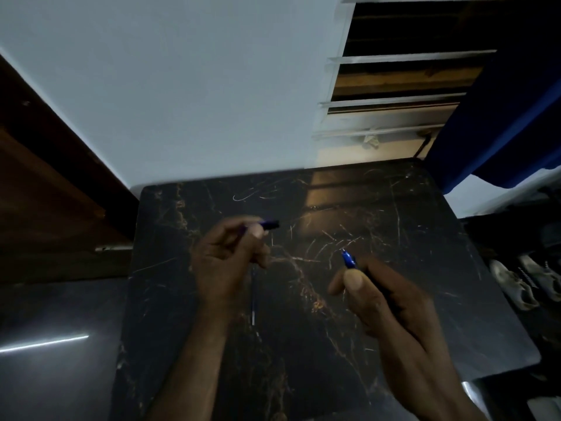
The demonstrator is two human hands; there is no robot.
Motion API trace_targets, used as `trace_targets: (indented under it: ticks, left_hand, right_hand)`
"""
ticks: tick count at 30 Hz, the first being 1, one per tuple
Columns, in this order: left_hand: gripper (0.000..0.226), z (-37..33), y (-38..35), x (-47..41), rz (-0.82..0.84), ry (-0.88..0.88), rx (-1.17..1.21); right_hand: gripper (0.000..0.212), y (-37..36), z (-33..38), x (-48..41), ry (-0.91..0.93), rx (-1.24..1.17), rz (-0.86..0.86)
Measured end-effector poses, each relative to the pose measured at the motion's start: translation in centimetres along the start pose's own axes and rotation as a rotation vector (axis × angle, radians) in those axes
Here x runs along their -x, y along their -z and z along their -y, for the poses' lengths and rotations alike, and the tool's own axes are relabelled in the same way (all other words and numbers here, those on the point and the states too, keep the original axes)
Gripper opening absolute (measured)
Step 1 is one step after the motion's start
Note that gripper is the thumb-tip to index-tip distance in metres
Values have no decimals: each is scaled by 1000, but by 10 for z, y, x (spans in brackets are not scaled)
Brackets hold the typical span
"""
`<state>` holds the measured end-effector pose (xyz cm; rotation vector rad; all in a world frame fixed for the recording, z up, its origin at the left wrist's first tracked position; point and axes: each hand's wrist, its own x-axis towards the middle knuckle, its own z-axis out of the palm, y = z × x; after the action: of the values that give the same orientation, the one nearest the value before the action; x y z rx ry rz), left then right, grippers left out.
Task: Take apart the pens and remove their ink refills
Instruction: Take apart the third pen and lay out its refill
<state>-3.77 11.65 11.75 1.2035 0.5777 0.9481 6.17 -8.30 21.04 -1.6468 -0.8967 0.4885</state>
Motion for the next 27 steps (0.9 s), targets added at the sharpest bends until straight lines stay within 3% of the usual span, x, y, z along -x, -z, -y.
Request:
trace_targets:
  ticks: [3, 5, 7, 12, 19, 22, 25, 27]
  left_hand:
    - [30, 67, 26, 15, 62, 212, -531]
    - [29, 101, 37, 34, 99, 311, -691]
    - [23, 123, 43, 45, 137, 260, -835]
    - [26, 143, 44, 47, 203, 16, -1251]
    - [27, 150, 47, 46, 139, -20, -1363]
    - [32, 127, 33, 47, 63, -46, -1218]
    - [23, 76, 7, 42, -47, 99, -625]
    - [23, 35, -13, 41, 111, 164, -230]
  right_hand:
    - [53, -1, -7, 6, -56, -159, 9]
    - [59, -3, -12, 9, -80, -149, 17]
    - [61, -4, -19, 13, -112, -136, 26]
    - [42, -8, -33, 20, -175, -202, 60]
    - [43, -5, -44, 22, -250, -278, 69]
    - [42, -1, -46, 21, -304, -318, 85]
    - [41, 2, -45, 15, -350, -367, 155]
    - [34, 1, -43, 9, -359, -426, 204]
